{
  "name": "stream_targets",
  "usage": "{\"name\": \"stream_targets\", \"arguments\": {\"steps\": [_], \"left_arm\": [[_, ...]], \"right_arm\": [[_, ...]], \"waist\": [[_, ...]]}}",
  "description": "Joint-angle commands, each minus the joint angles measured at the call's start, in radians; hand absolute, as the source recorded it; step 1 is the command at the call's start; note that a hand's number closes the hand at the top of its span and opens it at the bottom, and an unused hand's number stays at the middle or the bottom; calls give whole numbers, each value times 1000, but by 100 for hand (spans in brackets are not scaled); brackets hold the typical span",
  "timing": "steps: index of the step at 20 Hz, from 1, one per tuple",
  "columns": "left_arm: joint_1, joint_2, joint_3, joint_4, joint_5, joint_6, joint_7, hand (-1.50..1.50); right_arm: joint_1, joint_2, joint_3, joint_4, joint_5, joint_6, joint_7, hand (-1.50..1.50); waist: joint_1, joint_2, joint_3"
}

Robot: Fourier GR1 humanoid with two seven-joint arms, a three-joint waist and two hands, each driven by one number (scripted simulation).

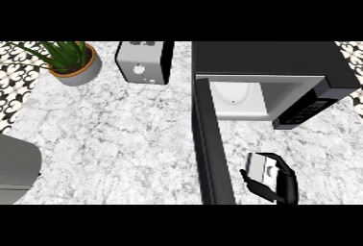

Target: Pick up the milk, place it into the microwave and close the microwave

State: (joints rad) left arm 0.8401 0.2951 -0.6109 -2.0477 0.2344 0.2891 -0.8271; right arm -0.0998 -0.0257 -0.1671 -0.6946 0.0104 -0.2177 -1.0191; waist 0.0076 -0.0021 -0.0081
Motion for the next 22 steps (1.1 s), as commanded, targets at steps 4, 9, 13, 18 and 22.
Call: {"name": "stream_targets", "arguments": {"steps": [4,9,13,18,22], "left_arm": [[14,36,-12,6,16,-1,-24,-150],[-18,43,8,17,53,-32,-33,-150],[-40,12,-40,42,3,8,-16,-150],[-13,59,-36,-40,19,24,20,-150],[15,65,-34,-36,52,16,-26,-150]], "right_arm": [[-75,24,-19,111,-58,-115,-149,150],[-251,-104,-93,250,-36,52,-115,150],[-325,-163,-83,278,-42,181,-89,150],[-297,-130,-82,318,-38,179,-189,150],[-270,-141,-68,203,-51,182,-112,150]], "waist": [[5,2,9],[19,8,11],[19,10,11],[11,7,10],[-2,0,8]]}}
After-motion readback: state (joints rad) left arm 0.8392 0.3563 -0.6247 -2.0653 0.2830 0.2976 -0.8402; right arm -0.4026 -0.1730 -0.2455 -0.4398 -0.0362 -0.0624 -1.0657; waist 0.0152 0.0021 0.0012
